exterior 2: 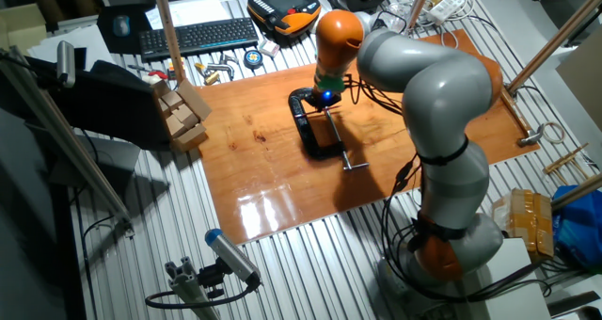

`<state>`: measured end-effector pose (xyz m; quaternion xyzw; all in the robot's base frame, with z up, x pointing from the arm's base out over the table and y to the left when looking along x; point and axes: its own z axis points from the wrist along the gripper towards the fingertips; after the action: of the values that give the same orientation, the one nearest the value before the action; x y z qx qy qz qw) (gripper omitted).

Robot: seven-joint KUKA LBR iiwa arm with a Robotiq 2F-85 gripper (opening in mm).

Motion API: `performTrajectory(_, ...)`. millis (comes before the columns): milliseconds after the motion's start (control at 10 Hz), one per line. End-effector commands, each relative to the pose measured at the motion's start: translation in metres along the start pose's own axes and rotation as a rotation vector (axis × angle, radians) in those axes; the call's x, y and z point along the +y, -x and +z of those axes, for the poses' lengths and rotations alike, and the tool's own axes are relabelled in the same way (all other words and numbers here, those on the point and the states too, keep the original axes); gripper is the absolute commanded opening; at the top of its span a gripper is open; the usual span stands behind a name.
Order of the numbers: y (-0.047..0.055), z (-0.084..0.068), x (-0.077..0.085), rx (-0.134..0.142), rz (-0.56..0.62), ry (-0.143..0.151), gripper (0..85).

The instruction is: Insert the pencil into the pencil sharpener

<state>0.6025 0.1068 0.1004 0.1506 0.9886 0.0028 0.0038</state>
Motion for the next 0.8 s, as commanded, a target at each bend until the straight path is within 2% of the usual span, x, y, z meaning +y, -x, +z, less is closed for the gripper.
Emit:
performTrajectory(0, 0.001, 0.002, 0.002, -0.002, 0.009, -0.002, 0.0)
performTrajectory(300, 0.005, 0.010, 0.007, -0.003, 0.012, -0.021, 0.0)
performTrajectory(700, 0.008, 0.020, 0.009, 0.010, 0.007, -0.019, 0.0)
